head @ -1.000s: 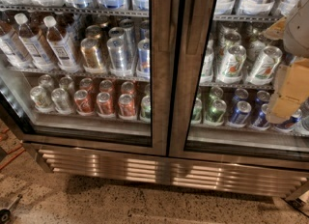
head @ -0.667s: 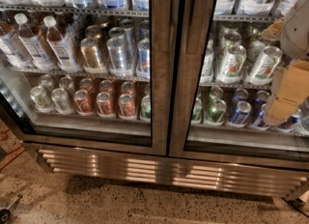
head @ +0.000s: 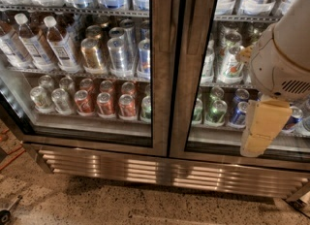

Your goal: Open left fridge door

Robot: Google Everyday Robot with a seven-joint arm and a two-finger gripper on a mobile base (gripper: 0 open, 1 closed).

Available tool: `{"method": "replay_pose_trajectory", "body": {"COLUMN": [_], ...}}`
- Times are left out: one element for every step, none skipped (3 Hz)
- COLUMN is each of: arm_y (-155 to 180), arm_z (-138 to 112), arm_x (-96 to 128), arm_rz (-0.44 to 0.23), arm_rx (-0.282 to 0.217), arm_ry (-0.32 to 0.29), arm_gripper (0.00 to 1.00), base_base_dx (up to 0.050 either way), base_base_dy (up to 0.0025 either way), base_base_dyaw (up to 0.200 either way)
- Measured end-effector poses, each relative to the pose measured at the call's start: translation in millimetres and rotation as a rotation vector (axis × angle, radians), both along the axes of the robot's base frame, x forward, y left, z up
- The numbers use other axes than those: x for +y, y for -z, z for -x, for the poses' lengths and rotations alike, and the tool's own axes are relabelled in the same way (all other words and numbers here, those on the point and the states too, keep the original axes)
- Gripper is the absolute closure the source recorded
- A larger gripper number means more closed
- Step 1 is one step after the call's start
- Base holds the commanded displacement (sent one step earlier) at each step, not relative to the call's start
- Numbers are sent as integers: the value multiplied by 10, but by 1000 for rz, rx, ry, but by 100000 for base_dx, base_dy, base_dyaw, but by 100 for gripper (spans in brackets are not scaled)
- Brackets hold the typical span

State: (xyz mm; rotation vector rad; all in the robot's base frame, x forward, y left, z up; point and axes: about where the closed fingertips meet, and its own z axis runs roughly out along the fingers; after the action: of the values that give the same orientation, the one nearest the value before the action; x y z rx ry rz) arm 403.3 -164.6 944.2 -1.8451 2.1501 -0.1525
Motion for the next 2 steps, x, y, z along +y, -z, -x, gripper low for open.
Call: {"method": "replay_pose_trajectory", "body": {"arm_y": [-46,14], "arm_z": [9,-107], "arm_x": [-12,-390], "arm_rz": [-33,-162], "arm_rx": [-4,-17], "arm_ry": [-10,14], "arm_gripper": [0,0], "base_base_dx": [0,0], "base_base_dy": [0,0], "base_base_dyaw": [0,0]}}
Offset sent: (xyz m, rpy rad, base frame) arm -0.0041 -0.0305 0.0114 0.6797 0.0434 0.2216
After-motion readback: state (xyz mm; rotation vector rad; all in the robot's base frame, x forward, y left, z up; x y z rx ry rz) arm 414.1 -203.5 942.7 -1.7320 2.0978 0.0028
